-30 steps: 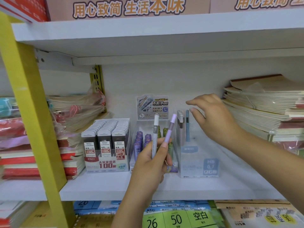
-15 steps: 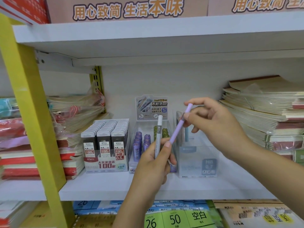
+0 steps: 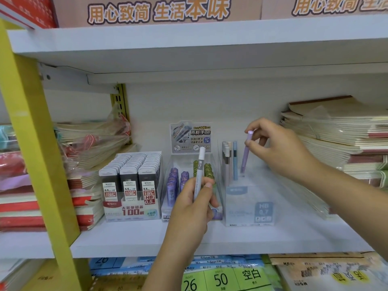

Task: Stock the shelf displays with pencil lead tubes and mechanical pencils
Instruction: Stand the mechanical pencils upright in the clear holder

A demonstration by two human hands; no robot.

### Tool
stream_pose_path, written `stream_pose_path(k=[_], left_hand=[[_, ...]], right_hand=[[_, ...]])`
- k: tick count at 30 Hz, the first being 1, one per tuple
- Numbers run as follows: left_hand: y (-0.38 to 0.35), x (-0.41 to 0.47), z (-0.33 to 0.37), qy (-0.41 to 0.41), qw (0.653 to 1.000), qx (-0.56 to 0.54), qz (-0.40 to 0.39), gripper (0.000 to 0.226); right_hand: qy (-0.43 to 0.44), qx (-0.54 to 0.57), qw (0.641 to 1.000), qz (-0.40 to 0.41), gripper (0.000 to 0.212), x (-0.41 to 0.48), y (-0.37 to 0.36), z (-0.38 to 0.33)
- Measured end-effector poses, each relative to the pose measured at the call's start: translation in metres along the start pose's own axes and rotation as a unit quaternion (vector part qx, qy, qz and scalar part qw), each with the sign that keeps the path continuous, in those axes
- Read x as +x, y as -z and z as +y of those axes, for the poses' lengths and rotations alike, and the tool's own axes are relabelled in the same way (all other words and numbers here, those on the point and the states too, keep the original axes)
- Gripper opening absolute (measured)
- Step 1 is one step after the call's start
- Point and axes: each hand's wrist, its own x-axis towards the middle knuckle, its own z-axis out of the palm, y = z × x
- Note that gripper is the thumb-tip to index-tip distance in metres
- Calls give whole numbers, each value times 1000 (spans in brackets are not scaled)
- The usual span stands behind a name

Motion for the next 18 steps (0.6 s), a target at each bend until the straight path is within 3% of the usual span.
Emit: stream_pose_path(k=[18], left_hand=[[1,1,-2,1,999,35,-3,22]], right_hand=[[-4,-20,1000,-9,23,2,-13,7]])
